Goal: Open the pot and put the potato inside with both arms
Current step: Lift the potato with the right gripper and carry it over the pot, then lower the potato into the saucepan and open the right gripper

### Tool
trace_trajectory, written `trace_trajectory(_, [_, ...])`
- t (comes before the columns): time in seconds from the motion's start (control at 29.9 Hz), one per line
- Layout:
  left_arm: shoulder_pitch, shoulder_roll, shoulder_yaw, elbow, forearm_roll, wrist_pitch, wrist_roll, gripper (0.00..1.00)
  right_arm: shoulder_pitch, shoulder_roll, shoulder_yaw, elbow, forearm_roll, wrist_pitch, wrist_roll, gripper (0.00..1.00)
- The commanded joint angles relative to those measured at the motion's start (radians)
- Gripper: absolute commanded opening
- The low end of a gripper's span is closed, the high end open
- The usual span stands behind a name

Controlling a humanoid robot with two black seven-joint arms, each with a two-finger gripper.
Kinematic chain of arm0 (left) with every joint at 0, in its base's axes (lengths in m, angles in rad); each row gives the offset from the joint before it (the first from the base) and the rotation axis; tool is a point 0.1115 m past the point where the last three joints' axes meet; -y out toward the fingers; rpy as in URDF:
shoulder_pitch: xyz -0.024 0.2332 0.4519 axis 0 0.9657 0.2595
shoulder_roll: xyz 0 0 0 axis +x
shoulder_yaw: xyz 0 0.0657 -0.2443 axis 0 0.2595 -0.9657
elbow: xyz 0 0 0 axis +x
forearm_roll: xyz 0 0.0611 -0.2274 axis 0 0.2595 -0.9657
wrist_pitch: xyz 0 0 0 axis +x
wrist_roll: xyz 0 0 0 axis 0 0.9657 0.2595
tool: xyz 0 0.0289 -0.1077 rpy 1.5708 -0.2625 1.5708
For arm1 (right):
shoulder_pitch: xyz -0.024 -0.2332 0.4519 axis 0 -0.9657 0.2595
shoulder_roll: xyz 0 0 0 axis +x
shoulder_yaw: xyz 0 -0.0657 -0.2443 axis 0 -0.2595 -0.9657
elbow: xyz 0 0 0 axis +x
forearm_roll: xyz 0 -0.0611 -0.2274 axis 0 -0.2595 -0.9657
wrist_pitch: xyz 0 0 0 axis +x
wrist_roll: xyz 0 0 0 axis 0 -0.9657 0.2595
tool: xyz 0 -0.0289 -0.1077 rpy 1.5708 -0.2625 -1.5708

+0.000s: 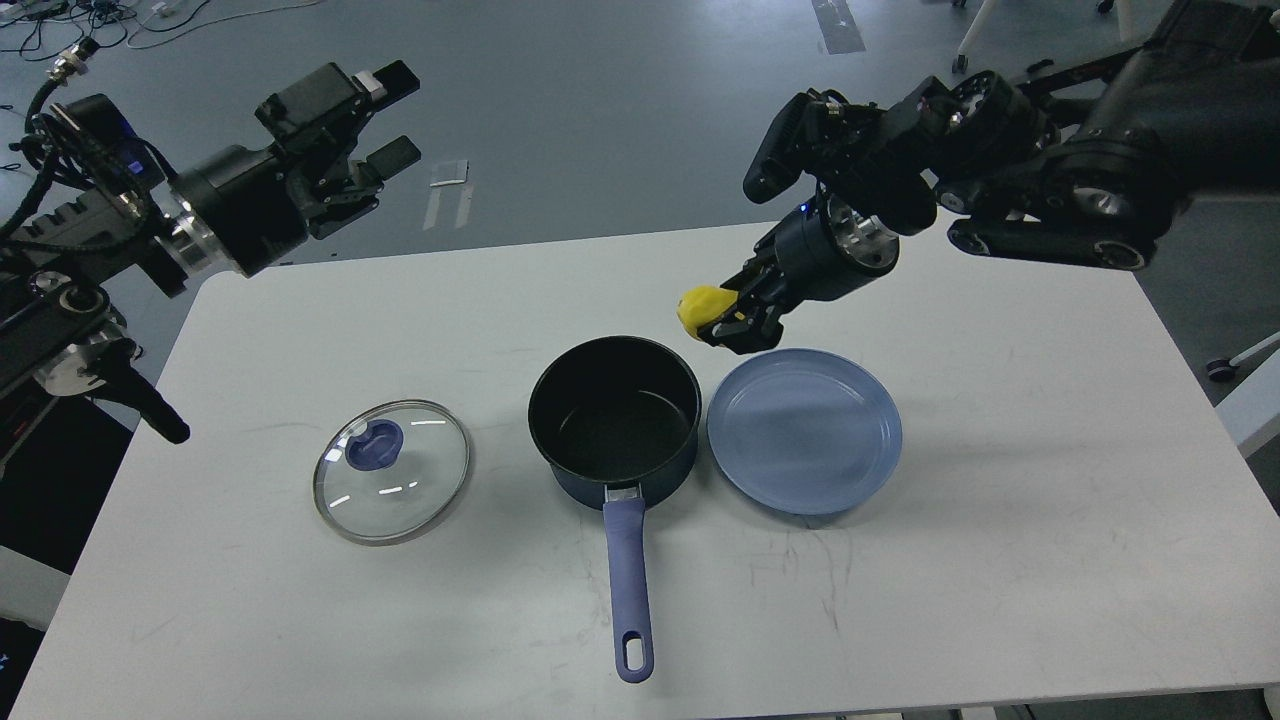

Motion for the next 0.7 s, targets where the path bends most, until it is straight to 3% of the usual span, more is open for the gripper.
trace_trajectory(0.0, [0.0,-0.001,0.0,-0.002,0.001,-0.001,0.0,0.97,-0.001,0.052,0.001,-0.005,0.107,0.001,0.0,0.21])
trace_trajectory(0.67, [0.006,-0.002,0.0,-0.002,0.001,0.001,0.0,0.97,-0.143,0.229,-0.006,-0.174,0.187,-0.028,0.0,0.23])
